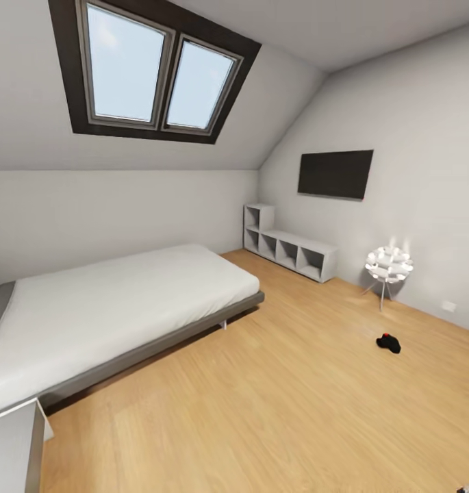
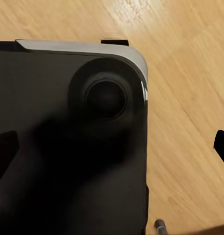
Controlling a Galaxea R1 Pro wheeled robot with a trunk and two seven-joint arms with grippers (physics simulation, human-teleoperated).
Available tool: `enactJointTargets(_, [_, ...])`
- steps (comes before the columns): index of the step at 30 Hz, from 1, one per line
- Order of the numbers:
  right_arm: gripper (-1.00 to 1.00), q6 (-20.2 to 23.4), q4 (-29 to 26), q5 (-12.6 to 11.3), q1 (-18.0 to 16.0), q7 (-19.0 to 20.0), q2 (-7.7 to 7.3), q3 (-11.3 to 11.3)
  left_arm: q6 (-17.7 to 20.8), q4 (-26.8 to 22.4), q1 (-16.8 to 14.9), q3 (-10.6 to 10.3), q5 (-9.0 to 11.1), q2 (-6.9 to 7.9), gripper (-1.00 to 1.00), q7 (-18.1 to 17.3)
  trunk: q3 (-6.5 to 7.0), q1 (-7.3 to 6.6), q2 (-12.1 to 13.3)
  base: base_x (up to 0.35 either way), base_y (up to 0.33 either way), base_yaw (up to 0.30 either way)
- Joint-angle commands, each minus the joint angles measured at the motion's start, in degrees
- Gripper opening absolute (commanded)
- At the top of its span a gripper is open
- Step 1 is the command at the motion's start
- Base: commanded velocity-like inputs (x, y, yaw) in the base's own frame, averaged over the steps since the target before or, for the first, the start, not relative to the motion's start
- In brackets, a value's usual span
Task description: Attach the digital camera to the camera tripod in the bedroom.
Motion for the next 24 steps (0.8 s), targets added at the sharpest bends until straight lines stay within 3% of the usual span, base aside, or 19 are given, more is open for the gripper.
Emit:
enactJointTargets(1, [1.00,-0.19,0.01,-0.06,-0.01,0.02,0.00,0.02,-0.08,-0.08,0.03,-0.01,0.47,-0.01,1.00,0.01,-0.01,0.00,-0.02,0.000,0.000,-0.296])
enactJointTargets(24, [1.00,-0.10,0.01,0.00,-0.01,0.08,0.00,0.10,-0.08,-0.17,0.02,0.09,0.79,-0.20,1.00,0.09,0.52,0.00,-0.02,0.000,0.000,-0.296])
